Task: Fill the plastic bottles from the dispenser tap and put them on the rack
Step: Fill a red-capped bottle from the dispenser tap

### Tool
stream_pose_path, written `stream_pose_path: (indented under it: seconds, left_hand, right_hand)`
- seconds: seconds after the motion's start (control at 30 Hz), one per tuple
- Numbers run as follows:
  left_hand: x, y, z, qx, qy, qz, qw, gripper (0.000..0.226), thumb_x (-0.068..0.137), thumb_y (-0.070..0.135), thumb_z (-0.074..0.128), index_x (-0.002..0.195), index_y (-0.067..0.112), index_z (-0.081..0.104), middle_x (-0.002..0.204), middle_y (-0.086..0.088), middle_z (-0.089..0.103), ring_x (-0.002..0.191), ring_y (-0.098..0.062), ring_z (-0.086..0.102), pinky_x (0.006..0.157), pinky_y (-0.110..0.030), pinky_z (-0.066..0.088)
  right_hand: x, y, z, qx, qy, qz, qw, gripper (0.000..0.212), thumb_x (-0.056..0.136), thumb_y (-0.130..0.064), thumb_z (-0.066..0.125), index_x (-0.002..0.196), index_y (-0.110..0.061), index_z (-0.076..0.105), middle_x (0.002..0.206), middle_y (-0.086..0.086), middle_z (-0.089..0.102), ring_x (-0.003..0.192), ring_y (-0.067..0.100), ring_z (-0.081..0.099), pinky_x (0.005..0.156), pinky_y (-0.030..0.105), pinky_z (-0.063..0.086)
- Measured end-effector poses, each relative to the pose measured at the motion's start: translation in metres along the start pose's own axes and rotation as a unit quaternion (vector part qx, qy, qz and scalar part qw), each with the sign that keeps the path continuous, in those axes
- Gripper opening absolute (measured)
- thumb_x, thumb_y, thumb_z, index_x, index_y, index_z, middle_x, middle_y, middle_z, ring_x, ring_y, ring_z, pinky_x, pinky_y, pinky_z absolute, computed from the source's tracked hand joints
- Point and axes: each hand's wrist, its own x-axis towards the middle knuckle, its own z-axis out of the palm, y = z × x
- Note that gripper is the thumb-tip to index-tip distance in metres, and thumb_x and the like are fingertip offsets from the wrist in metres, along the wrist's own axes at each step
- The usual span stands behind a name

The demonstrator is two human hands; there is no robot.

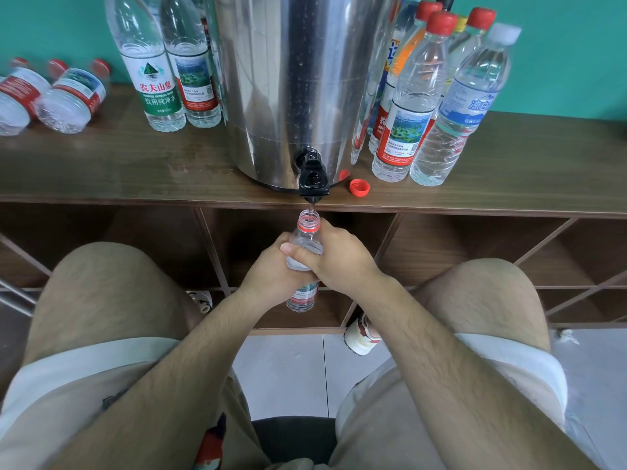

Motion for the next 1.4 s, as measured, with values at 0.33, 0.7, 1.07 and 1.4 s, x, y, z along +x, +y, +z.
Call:
stream_pose_path:
  seconds: [0.33, 0.7, 1.07, 1.4]
  left_hand:
    - [-0.0005, 0.0003, -0.0006, 0.006, -0.001, 0.001, 1.0, 0.059, 0.092, 0.025, 0.079, 0.144, 0.019, 0.051, 0.135, -0.004, 0.063, 0.124, -0.023, 0.062, 0.104, -0.041, 0.054]
    - [-0.0025, 0.0025, -0.0014, 0.007, -0.006, 0.0, 1.0, 0.06, 0.092, 0.026, 0.078, 0.145, 0.019, 0.05, 0.136, -0.004, 0.062, 0.124, -0.022, 0.061, 0.103, -0.037, 0.052]
    - [-0.0062, 0.0056, -0.0038, -0.001, -0.01, 0.004, 1.0, 0.059, 0.093, 0.026, 0.077, 0.145, 0.018, 0.051, 0.136, -0.005, 0.062, 0.125, -0.023, 0.061, 0.106, -0.041, 0.052]
    - [-0.0061, 0.0065, -0.0032, -0.007, -0.014, -0.002, 1.0, 0.058, 0.093, 0.026, 0.077, 0.144, 0.017, 0.051, 0.135, -0.006, 0.063, 0.124, -0.023, 0.061, 0.106, -0.042, 0.053]
  right_hand:
    - [0.0014, 0.0017, 0.0024, 0.003, 0.001, 0.0, 1.0, 0.069, 0.094, -0.071, 0.054, 0.142, -0.022, 0.052, 0.133, -0.001, 0.067, 0.117, 0.019, 0.066, 0.099, 0.041, 0.057]
    - [0.0008, 0.0011, 0.003, 0.012, -0.008, 0.0, 1.0, 0.065, 0.095, -0.069, 0.055, 0.139, -0.022, 0.054, 0.131, -0.002, 0.068, 0.116, 0.018, 0.066, 0.099, 0.04, 0.057]
    - [0.0021, 0.0019, 0.0047, 0.014, -0.011, 0.004, 1.0, 0.065, 0.094, -0.07, 0.055, 0.14, -0.023, 0.054, 0.133, -0.003, 0.067, 0.117, 0.017, 0.065, 0.1, 0.04, 0.057]
    - [0.0035, 0.004, 0.0052, 0.009, -0.009, 0.003, 1.0, 0.063, 0.094, -0.071, 0.055, 0.136, -0.024, 0.056, 0.128, -0.003, 0.068, 0.113, 0.017, 0.066, 0.097, 0.039, 0.058]
